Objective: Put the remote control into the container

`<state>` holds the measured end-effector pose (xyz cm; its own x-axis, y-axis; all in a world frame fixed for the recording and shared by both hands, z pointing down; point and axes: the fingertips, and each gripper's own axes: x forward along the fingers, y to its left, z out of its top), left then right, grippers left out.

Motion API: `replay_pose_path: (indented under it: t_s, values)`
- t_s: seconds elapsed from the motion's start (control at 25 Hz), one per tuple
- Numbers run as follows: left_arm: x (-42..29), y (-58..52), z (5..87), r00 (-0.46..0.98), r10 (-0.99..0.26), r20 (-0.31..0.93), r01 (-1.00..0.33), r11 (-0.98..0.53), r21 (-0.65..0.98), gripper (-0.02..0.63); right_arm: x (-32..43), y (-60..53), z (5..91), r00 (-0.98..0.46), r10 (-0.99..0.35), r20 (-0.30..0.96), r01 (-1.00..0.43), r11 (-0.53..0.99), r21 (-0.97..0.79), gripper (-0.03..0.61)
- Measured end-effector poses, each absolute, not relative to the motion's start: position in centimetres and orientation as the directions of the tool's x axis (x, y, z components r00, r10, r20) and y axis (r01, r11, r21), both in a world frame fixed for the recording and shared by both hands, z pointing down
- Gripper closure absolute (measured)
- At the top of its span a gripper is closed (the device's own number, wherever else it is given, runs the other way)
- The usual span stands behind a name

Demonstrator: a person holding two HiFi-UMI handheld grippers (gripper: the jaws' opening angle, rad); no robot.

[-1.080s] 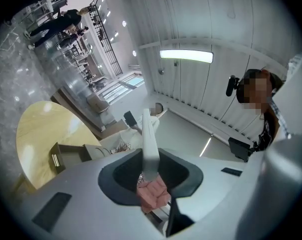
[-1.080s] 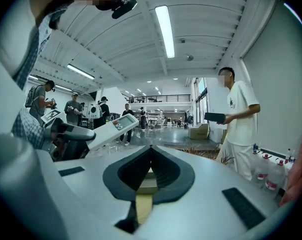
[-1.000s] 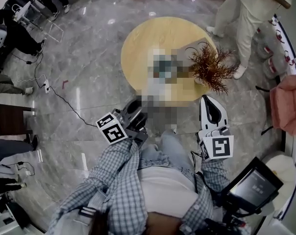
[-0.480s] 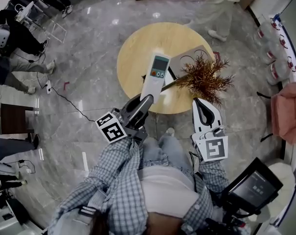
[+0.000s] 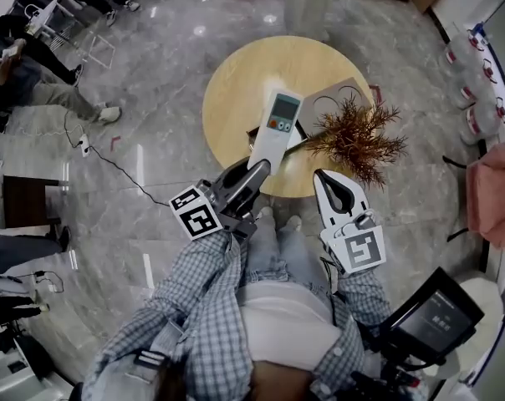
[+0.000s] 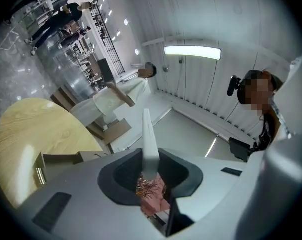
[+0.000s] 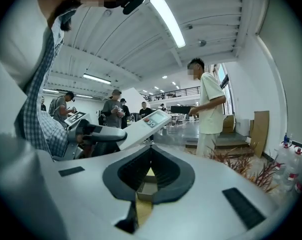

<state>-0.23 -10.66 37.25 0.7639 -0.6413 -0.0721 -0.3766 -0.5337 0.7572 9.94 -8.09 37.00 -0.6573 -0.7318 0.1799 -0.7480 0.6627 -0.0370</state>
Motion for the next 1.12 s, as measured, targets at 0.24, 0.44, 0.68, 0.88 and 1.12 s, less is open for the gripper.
replay_pose_path:
  t_s: [0.24,0.44,0.68,0.88,1.12]
  values:
    - [-1.3,-12.2,38.6,0.785,-0.617,-0.056,-0.35,-0.516,0.782,0.516,7.8,-9.9,38.7,-0.664,-0.718,0.209,-0.747,0.649,-0.144,0.572]
    - [-2.2,-13.2,41.2,0.812,-0.584,0.006,-0.345,-0.47,0.813,0.517,6.8,-11.2,39.6,-0.641,-0.728,0.244,-0.767,0.622,-0.158,0.572]
    - [-2.4,-13.6,45.0,0.844,-0.53,0.083,-0.332,-0.395,0.857,0.517,5.8,-11.6,41.4,-0.616,-0.727,0.302,-0.786,0.593,-0.175,0.572]
    - [-2.1,-14.0,47.2,0.858,-0.501,0.113,-0.311,-0.33,0.891,0.517,5.3,-11.6,44.5,-0.632,-0.686,0.36,-0.775,0.555,-0.302,0.572]
    - [-2.2,-14.1,49.4,0.863,-0.487,0.132,-0.284,-0.254,0.925,0.516,4.1,-11.2,48.4,-0.674,-0.624,0.396,-0.732,0.49,-0.474,0.565]
